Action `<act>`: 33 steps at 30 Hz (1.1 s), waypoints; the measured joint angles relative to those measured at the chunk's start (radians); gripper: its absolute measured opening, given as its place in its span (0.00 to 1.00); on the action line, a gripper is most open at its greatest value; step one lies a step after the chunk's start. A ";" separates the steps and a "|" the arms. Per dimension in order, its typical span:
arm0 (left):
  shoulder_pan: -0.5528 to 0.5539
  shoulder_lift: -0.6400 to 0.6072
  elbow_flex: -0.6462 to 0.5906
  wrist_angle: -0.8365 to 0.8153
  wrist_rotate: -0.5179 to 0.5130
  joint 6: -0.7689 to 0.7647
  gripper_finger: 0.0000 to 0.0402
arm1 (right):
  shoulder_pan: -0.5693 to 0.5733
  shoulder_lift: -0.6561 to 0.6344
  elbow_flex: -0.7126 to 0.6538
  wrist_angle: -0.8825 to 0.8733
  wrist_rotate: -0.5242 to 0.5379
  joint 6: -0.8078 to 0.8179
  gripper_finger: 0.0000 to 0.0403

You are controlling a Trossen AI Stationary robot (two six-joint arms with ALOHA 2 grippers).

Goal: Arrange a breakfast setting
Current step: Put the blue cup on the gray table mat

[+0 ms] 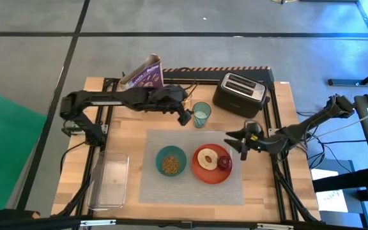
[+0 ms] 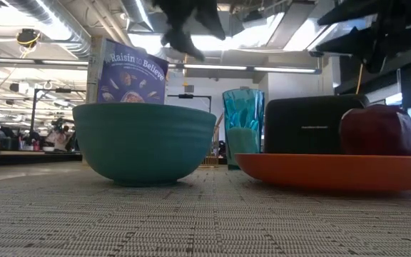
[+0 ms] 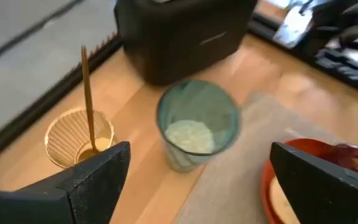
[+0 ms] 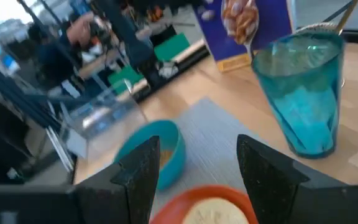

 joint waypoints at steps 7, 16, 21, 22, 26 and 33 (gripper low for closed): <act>0.095 0.112 0.079 -0.011 0.139 -0.074 0.78 | -0.066 -0.072 0.068 -0.143 -0.002 0.050 0.51; 0.155 0.262 0.209 -0.082 0.246 -0.068 0.63 | -0.191 -0.013 0.313 -0.578 -0.049 0.084 0.40; 0.157 0.333 0.249 -0.094 0.271 -0.065 0.60 | -0.245 0.003 0.354 -0.608 -0.081 0.032 0.37; 0.157 0.342 0.256 -0.094 0.271 -0.064 0.59 | -0.254 0.003 0.355 -0.609 -0.092 0.029 0.36; 0.155 0.372 0.259 -0.110 0.246 -0.017 0.56 | -0.277 0.007 0.355 -0.615 -0.127 0.028 0.36; 0.155 0.369 0.259 -0.138 0.153 -0.012 0.43 | -0.279 0.013 0.355 -0.620 -0.143 0.029 0.36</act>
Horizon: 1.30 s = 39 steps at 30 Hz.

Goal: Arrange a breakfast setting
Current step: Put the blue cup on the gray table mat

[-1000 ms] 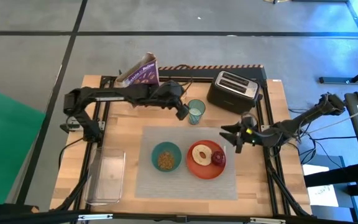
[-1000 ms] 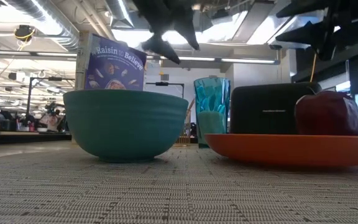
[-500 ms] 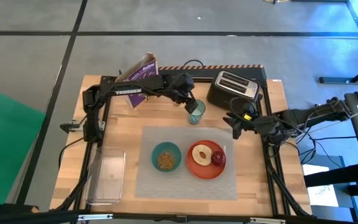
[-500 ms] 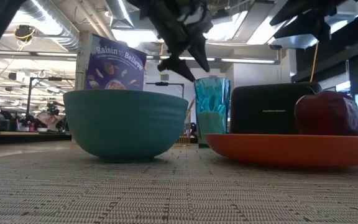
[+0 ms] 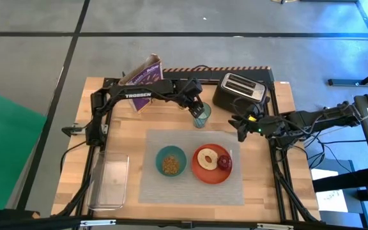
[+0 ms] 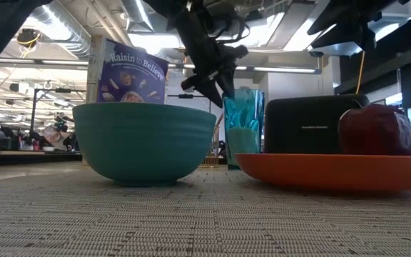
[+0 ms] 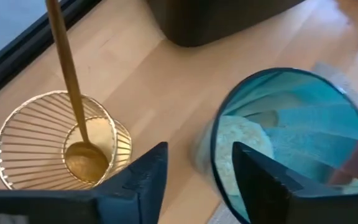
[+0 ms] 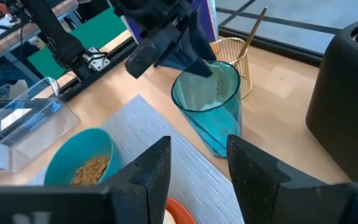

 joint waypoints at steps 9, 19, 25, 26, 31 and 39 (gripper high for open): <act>0.000 0.000 0.000 0.000 0.012 0.026 0.22 | 0.000 0.017 0.000 -0.015 0.000 0.001 0.36; 0.000 0.000 0.000 -0.001 0.015 0.030 0.03 | 0.000 0.032 0.000 -0.013 -0.003 0.002 0.36; 0.000 0.000 0.000 -0.003 0.014 0.029 0.03 | 0.000 0.036 0.000 -0.014 -0.009 0.002 0.36; 0.000 0.000 0.000 -0.003 0.013 0.029 0.03 | 0.000 0.036 0.000 -0.015 -0.009 0.002 0.36; 0.000 -0.008 0.000 -0.007 0.019 0.029 0.01 | 0.000 0.036 0.000 -0.015 -0.010 -0.001 0.36; -0.006 -0.014 0.144 -0.164 0.029 0.076 0.01 | 0.000 0.036 0.000 -0.021 -0.009 -0.024 0.36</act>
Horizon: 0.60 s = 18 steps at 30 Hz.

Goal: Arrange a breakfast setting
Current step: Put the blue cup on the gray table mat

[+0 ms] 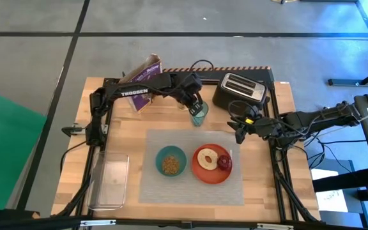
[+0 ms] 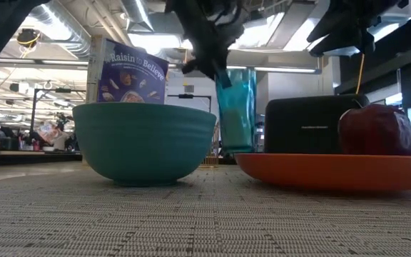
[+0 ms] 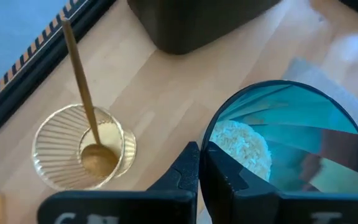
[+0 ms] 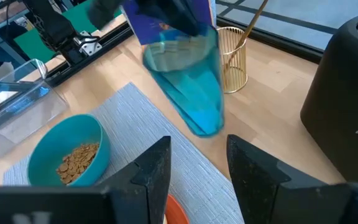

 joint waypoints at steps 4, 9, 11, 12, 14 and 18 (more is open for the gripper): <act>-0.025 -0.001 0.077 -0.172 0.019 0.089 0.01 | 0.000 0.000 0.000 -0.004 0.000 -0.002 0.36; -0.098 -0.022 0.060 -0.279 -0.014 0.151 0.01 | 0.000 0.000 0.000 -0.025 0.010 -0.002 0.36; -0.127 -0.048 0.031 -0.277 -0.038 0.154 0.01 | 0.000 0.000 0.000 -0.023 0.010 -0.001 0.36; -0.139 -0.064 0.014 -0.274 -0.046 0.150 0.01 | 0.000 0.000 0.000 -0.023 0.010 -0.001 0.36; -0.158 -0.093 -0.024 -0.271 -0.062 0.131 0.01 | 0.000 0.000 0.000 -0.022 0.010 0.003 0.36; -0.171 -0.177 -0.135 -0.246 -0.093 0.084 0.01 | 0.000 0.000 0.000 -0.021 0.013 0.006 0.36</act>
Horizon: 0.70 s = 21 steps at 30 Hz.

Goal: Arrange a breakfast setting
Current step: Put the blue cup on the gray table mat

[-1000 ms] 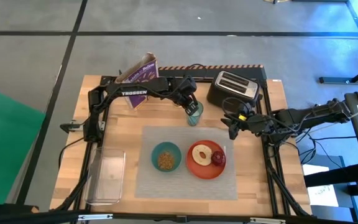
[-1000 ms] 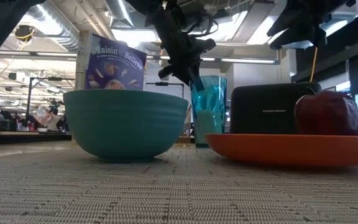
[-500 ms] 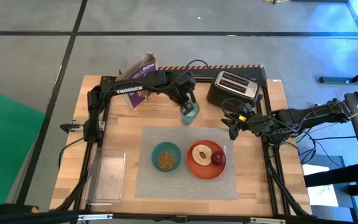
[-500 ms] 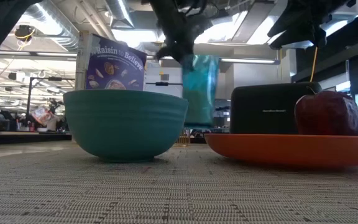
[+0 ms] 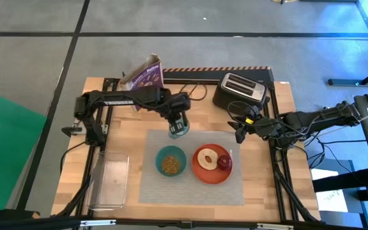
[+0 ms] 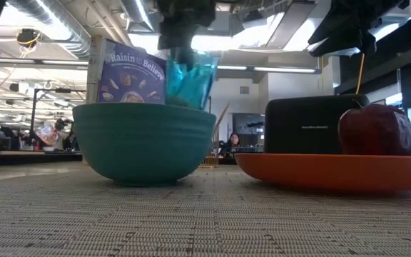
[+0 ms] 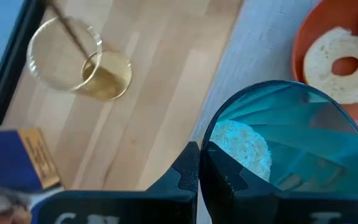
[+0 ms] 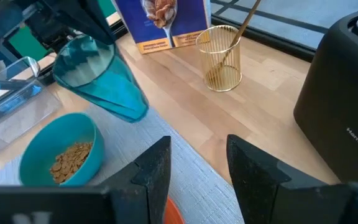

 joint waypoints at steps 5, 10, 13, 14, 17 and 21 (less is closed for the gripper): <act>0.000 -0.148 -0.216 0.110 0.002 -0.092 0.01 | 0.000 0.000 0.000 0.002 0.016 0.002 0.36; -0.010 -0.276 -0.401 0.223 0.021 -0.194 0.01 | -0.001 0.000 0.000 0.016 0.055 0.006 0.36; -0.026 -0.327 -0.474 0.248 0.004 -0.236 0.01 | -0.004 0.005 0.000 0.079 0.097 -0.025 0.36; -0.032 -0.336 -0.494 0.253 -0.005 -0.243 0.01 | -0.016 0.014 0.000 0.116 0.103 -0.052 0.36; -0.045 -0.350 -0.550 0.271 -0.027 -0.264 0.01 | -0.073 0.057 0.000 0.241 0.060 -0.146 0.36; -0.046 -0.353 -0.600 0.319 -0.027 -0.271 0.01 | -0.170 0.137 0.000 0.406 -0.029 -0.189 0.36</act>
